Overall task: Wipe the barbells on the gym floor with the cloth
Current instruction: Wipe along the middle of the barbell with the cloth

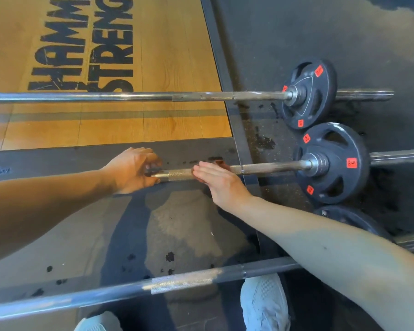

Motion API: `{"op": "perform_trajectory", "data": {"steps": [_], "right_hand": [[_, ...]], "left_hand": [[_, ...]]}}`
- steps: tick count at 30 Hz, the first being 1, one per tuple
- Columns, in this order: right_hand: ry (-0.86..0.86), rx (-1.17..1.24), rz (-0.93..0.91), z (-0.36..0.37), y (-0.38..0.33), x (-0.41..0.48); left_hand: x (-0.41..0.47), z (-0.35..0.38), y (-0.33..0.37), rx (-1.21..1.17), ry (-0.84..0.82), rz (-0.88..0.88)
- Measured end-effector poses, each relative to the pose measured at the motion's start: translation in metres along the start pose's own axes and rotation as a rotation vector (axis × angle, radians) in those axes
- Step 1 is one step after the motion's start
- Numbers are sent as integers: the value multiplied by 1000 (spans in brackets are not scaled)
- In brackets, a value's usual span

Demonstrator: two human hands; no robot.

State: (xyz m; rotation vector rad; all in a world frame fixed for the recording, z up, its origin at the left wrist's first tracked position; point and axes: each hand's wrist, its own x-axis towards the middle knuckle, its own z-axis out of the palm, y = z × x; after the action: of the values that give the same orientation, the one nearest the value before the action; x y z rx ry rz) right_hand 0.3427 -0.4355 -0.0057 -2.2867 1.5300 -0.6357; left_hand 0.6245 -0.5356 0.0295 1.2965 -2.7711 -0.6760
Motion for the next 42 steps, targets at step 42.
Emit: {"op": "perform_trajectory", "data": {"steps": [42], "right_hand": [[-872,-122,529,-123,130,36]], "left_hand": [[111,29,73,-486,-486,-49]]}}
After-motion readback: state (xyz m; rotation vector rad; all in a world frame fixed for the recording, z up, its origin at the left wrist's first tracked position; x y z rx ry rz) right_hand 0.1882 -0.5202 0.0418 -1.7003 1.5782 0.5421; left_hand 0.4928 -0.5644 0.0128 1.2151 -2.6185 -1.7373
